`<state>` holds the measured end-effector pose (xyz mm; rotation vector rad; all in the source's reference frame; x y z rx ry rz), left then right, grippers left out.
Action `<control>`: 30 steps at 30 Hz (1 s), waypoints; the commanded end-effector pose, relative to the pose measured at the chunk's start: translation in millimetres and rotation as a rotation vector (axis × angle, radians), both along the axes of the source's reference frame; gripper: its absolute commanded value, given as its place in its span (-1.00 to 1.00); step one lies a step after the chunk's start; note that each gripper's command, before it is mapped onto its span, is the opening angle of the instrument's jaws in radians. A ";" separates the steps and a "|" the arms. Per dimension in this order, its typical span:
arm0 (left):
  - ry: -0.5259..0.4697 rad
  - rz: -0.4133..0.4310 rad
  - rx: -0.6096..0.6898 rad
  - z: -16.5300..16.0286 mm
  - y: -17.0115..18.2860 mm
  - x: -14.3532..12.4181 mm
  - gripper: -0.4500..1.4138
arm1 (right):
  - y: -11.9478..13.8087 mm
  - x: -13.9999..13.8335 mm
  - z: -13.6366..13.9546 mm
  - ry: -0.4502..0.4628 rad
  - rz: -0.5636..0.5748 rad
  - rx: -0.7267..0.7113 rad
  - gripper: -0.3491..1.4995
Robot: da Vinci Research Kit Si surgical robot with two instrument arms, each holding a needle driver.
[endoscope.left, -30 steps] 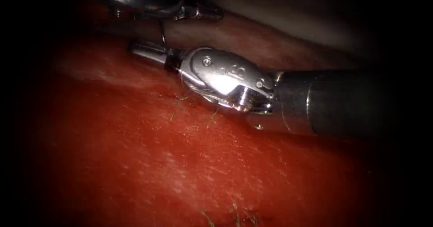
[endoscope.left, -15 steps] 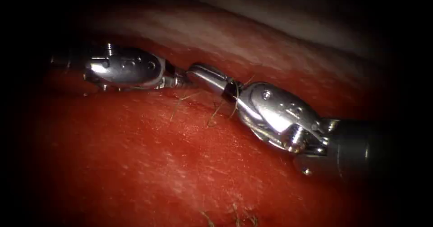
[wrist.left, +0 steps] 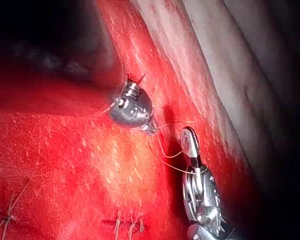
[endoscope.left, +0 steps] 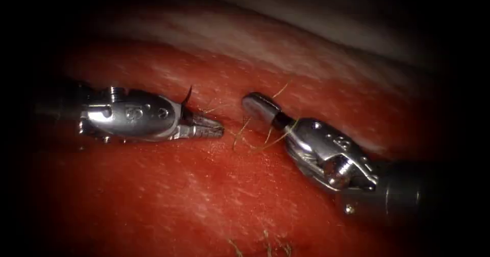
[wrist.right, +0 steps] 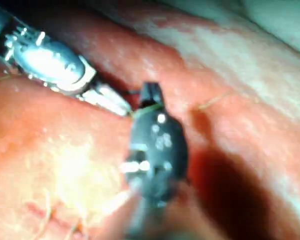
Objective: Wound Closure
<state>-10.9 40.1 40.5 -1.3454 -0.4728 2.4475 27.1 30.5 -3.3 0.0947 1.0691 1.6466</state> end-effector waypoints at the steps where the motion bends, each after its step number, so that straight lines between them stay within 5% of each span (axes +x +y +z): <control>1: 0.001 -0.004 0.009 0.5 -0.3 -0.6 -0.89 | -0.1 0.0 0.7 0.041 0.061 0.056 -0.71; 5: -0.001 -0.003 0.007 0.3 0.3 -1.0 -0.89 | -0.4 -1.2 1.9 0.088 0.142 0.121 -0.36; 6: 0.000 -0.005 0.008 0.3 0.5 -1.2 -0.89 | -0.4 -1.5 2.7 0.121 0.172 0.146 -0.07; 9: -0.001 -0.003 0.003 0.4 0.6 -1.4 -0.89 | -0.5 -1.6 4.2 0.216 0.222 0.204 0.31; 13: -0.001 -0.004 0.003 0.4 0.7 -1.5 -0.89 | -0.8 -1.6 5.6 0.253 0.243 0.224 0.60; 30: 0.002 -0.004 0.004 0.5 0.9 -2.0 -0.89 | 2.0 -2.1 9.4 0.228 0.281 0.242 0.52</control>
